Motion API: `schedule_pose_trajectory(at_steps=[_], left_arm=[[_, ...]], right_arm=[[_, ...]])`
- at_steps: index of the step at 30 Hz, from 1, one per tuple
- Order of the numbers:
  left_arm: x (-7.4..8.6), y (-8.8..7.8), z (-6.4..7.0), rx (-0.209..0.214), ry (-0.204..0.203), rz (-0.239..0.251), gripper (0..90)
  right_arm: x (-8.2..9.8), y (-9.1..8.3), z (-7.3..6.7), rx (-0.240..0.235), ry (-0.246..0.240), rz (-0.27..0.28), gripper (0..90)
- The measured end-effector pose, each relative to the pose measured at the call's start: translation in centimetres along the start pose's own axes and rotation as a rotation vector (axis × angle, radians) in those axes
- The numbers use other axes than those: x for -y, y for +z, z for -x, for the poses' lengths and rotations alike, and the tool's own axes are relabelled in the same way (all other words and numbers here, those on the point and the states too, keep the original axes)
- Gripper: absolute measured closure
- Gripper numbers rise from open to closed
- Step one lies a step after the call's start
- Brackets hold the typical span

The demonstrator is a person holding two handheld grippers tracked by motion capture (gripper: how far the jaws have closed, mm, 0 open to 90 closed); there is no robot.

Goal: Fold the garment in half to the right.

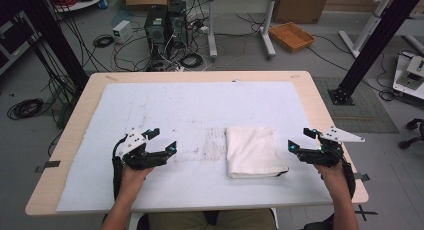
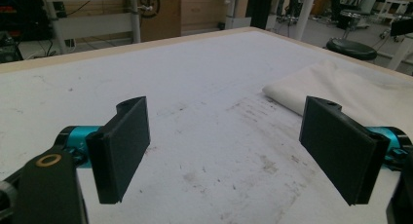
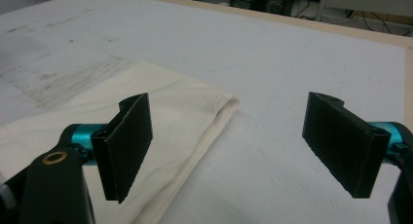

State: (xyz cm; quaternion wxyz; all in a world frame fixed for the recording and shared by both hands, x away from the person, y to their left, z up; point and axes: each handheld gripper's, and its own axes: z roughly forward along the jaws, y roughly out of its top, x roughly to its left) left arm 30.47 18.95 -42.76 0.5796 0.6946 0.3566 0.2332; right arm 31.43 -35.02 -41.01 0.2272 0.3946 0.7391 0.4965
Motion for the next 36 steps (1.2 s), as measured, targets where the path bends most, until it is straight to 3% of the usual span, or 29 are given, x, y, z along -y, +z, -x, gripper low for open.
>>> schedule_pose_trajectory(at_steps=[5, 15, 36], left_arm=[[0.0, -0.2, -0.3, -0.001, -0.024, 0.001, 18.7], [-0.1, -0.5, -0.2, 0.013, -0.016, 0.014, 18.7], [0.1, -0.1, -0.4, 0.004, -0.034, -0.008, 18.7]], right_arm=[[0.0, -0.1, -0.2, 0.012, 0.000, -0.018, 18.3], [0.0, -1.4, -0.7, 0.023, -0.011, -0.017, 17.9], [0.2, -0.9, -0.8, 0.012, -0.018, -0.038, 17.6]])
